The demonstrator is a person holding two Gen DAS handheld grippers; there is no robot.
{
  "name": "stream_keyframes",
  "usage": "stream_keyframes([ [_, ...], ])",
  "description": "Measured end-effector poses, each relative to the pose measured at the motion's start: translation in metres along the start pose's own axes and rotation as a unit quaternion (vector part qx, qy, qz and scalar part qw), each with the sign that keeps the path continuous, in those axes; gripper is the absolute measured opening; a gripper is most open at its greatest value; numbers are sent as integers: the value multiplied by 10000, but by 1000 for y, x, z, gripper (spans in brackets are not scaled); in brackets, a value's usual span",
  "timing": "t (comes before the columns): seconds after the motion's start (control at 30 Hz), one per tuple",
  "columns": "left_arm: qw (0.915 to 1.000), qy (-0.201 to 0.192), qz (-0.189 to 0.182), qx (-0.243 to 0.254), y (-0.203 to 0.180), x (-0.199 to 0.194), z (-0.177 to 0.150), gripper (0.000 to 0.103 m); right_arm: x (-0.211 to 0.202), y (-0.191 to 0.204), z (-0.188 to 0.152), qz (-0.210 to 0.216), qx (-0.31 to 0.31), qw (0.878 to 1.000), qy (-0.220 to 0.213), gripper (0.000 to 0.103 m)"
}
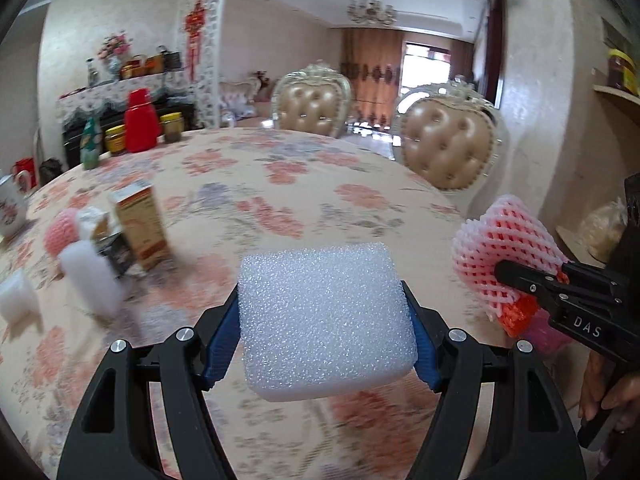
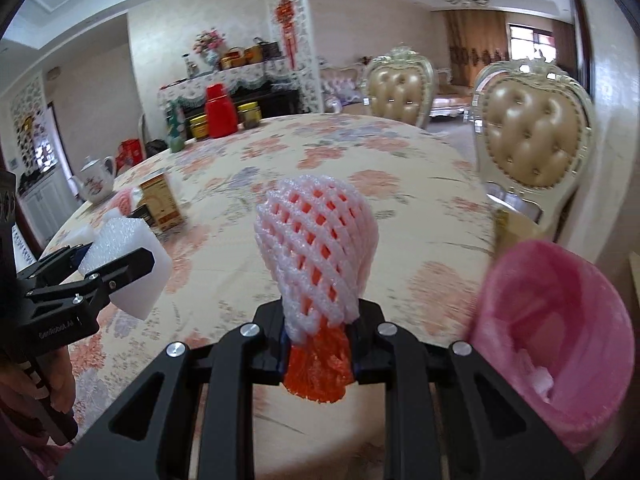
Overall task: Collect trash
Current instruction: 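Carry the foam net and foam block in both tools over the pink wastebasket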
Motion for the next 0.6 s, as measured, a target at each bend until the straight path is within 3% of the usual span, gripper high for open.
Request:
stream_keyframes([
  [0.27,9978,-47,-457,479,-63,18,11,68,-30,-64,-12,-542,508,9971,-147,22],
  [0.6,9875,-114,-1182,1033,-145,40,32,68,-60,-140,-32,-1223,1150,9855,-261,23],
])
Point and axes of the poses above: each gripper's, at about its wrist camera, not at the fingertips, and x roughly the way its jaws point, y to its left, z to its top, the point moved 8 cm from there along x, roughly the way its jaws point, and after that the axes turned 5 degrees about y, right-handed, at the moved point
